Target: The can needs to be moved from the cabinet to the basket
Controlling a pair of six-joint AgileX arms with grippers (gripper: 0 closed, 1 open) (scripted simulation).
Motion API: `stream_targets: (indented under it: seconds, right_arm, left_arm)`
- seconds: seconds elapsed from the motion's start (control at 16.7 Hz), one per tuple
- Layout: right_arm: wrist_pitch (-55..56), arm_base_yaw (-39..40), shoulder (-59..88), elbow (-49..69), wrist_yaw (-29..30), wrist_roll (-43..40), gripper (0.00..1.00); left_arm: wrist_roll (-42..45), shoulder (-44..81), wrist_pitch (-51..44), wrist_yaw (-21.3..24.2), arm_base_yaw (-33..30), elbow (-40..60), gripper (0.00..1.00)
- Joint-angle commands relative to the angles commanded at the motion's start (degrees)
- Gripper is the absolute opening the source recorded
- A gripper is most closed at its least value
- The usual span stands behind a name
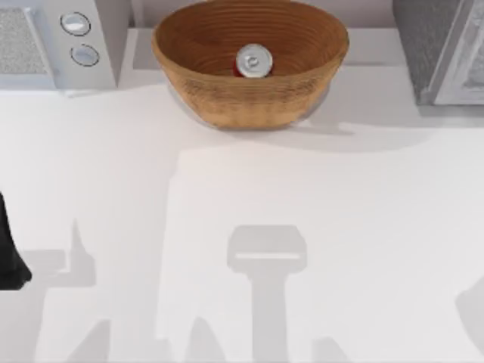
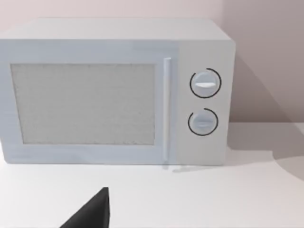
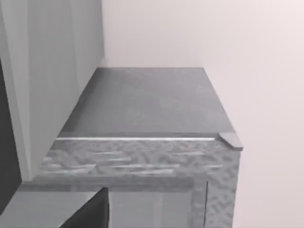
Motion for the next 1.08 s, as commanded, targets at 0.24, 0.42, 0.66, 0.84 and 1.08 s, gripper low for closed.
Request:
stream_targets:
  seconds: [0.24, 0.42, 0.66, 0.84, 1.08]
  right_arm:
    - [-0.59, 7.96, 0.50, 0.99, 8.01, -0.24, 1.00]
    - [-1.31, 20.07, 0.84, 1.81, 20.22, -0.42, 1.00]
    - [-2.12, 42.00, 0.44, 2.15, 42.10, -0.50, 1.00]
    - [-2.53, 59.09, -0.48, 1.73, 59.11, -0.48, 1.00]
    - [-3.00, 76.34, -1.96, 0.16, 76.30, -0.54, 1.00]
  left_arm:
    - [0.00, 0.00, 0.00, 0.00, 0.00, 0.00, 1.00]
    - [0.00, 0.00, 0.00, 0.00, 0.00, 0.00, 1.00]
    - [0.00, 0.00, 0.00, 0.00, 0.00, 0.00, 1.00]
    - [0.00, 0.00, 0.00, 0.00, 0.00, 0.00, 1.00]
    - [0.00, 0.00, 0.00, 0.00, 0.00, 0.00, 1.00]
